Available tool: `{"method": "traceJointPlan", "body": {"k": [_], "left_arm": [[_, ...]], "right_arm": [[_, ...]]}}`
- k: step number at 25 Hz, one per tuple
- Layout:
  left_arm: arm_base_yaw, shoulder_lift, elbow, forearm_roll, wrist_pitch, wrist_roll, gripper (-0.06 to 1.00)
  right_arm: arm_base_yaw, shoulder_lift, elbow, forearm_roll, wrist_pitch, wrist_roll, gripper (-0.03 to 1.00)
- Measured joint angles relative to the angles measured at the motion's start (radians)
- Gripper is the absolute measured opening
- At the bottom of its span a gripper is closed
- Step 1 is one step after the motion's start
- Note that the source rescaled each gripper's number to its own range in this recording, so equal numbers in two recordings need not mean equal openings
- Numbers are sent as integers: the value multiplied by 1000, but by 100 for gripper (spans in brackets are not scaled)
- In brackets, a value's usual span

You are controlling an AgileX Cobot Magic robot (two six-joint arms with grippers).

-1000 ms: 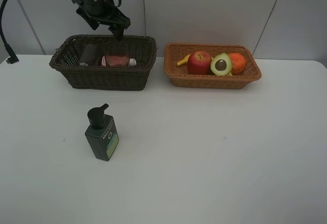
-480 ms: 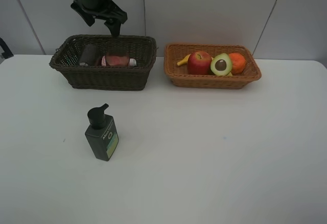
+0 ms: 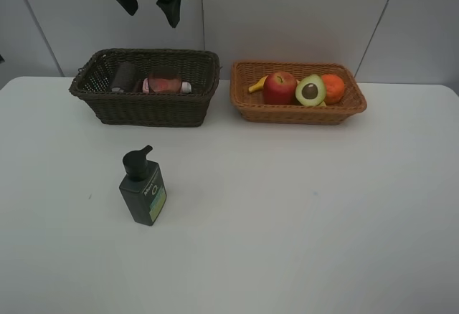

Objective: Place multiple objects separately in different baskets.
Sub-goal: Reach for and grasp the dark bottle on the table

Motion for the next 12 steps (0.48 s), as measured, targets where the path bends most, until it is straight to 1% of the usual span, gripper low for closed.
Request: {"method": "traceJointPlan", "body": {"k": [3,5,7,12], "left_arm": [[-39,-20,6,-15,0,-22,100],[-64,-40,38,-22,-1,-30,100],[-86,-65,87,-23,-1,-34,100],[-121,-149,258,-24,0,-65,100]], "right_arm": [[0,0,0,0,0,0,100],[0,0,0,0,0,0,100],[0,0,0,0,0,0,100],[0,0,0,0,0,0,100]]}}
